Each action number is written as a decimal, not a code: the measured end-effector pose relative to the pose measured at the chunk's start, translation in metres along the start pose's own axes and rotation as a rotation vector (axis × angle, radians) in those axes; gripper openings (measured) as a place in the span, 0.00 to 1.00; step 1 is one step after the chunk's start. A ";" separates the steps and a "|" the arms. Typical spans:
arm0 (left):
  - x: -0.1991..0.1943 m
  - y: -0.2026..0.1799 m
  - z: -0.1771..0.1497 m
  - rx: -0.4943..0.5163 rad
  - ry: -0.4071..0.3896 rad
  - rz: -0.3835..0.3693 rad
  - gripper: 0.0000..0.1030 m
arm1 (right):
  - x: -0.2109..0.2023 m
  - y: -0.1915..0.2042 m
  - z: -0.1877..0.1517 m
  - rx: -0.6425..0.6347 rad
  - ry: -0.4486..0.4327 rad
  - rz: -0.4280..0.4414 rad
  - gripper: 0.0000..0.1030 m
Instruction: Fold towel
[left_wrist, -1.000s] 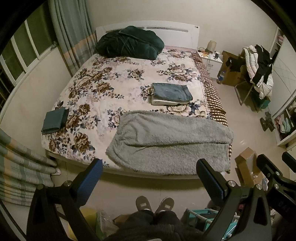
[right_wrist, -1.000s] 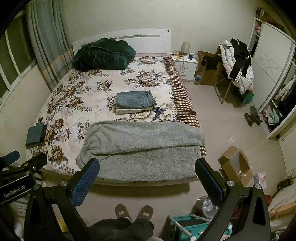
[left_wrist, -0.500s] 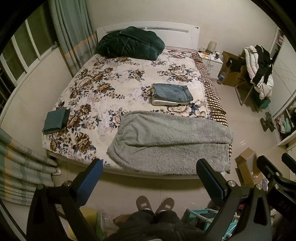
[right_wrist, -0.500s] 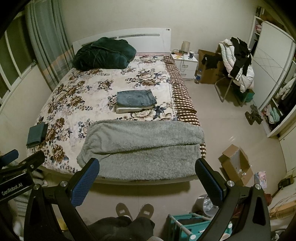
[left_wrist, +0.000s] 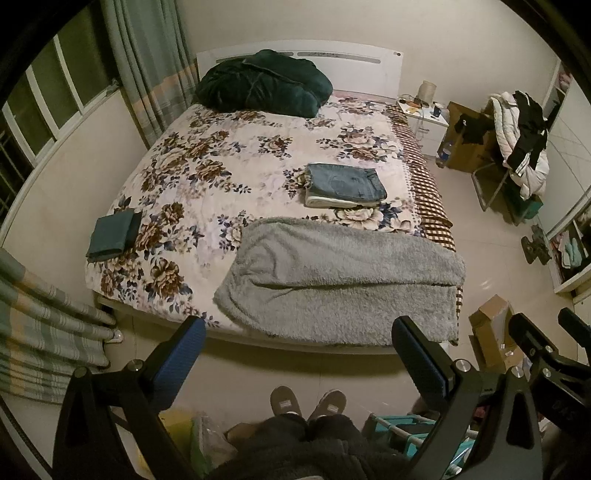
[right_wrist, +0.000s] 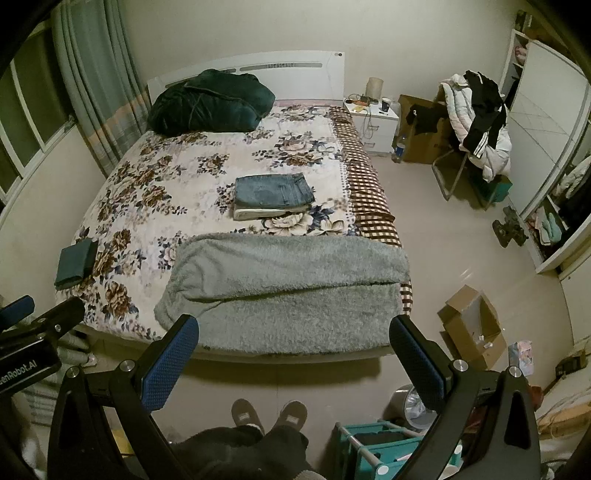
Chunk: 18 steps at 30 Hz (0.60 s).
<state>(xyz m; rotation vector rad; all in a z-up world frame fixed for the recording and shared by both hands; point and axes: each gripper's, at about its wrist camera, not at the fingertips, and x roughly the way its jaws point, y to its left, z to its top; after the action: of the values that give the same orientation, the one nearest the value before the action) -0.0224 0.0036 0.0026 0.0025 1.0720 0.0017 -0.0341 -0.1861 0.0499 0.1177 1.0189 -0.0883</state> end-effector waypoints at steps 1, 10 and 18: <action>0.000 -0.001 -0.002 -0.002 0.001 0.002 1.00 | 0.000 0.000 -0.001 -0.002 0.002 0.003 1.00; 0.019 -0.018 0.010 -0.044 -0.012 0.055 1.00 | 0.029 -0.026 0.018 -0.001 0.025 0.026 1.00; 0.109 -0.012 0.067 -0.083 -0.042 0.213 1.00 | 0.120 -0.069 0.063 0.077 0.053 -0.009 1.00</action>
<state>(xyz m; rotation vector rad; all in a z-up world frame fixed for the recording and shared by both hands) 0.0887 -0.0082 -0.0609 0.0412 1.0248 0.2372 0.0730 -0.2655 -0.0233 0.1865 1.0693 -0.1332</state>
